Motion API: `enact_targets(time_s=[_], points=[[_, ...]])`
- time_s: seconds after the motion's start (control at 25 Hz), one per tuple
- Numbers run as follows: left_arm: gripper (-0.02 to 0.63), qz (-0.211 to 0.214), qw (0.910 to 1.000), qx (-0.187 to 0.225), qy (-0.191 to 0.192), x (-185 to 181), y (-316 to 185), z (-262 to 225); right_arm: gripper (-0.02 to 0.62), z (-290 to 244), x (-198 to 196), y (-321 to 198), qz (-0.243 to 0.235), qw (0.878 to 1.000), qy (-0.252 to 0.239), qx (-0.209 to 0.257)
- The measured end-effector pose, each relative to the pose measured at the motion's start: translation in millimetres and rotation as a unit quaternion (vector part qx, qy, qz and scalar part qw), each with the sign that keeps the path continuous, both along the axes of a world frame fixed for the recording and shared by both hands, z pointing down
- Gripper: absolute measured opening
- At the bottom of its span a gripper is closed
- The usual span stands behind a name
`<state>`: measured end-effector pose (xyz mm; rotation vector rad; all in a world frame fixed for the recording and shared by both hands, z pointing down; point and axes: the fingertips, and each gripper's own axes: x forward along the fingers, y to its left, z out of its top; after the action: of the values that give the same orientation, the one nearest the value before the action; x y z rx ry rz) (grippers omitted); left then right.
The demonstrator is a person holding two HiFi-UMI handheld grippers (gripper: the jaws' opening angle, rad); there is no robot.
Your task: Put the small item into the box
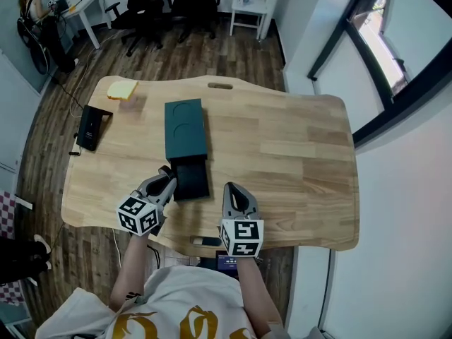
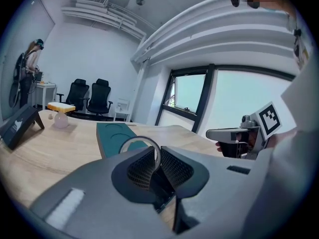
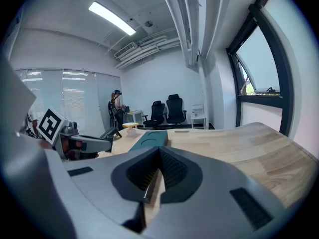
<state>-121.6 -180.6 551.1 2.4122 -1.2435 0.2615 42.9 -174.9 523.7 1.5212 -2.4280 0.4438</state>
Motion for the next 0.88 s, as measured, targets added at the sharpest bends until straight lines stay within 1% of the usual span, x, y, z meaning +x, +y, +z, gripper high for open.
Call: enact_targets(time_s=[0.32, 0.64, 0.88], points=[[0.040, 0.010, 0.9998, -0.018, -0.007, 6.1, -9.5, 14.3, 0.005, 10.8, 0.7, -8.0, -0.006, 1.000, 0.001, -0.016], [0.040, 0.014, 0.9989, -0.044, -0.011, 7.6, -17.9, 35.7, 0.005, 25.4, -7.6, -20.8, -0.023, 0.999, 0.000, -0.032], [0.040, 0.020, 0.9979, -0.061, -0.006, 12.2, -28.2, 47.9, 0.005, 45.3, -10.8, -26.1, -0.037, 0.998, 0.007, -0.059]])
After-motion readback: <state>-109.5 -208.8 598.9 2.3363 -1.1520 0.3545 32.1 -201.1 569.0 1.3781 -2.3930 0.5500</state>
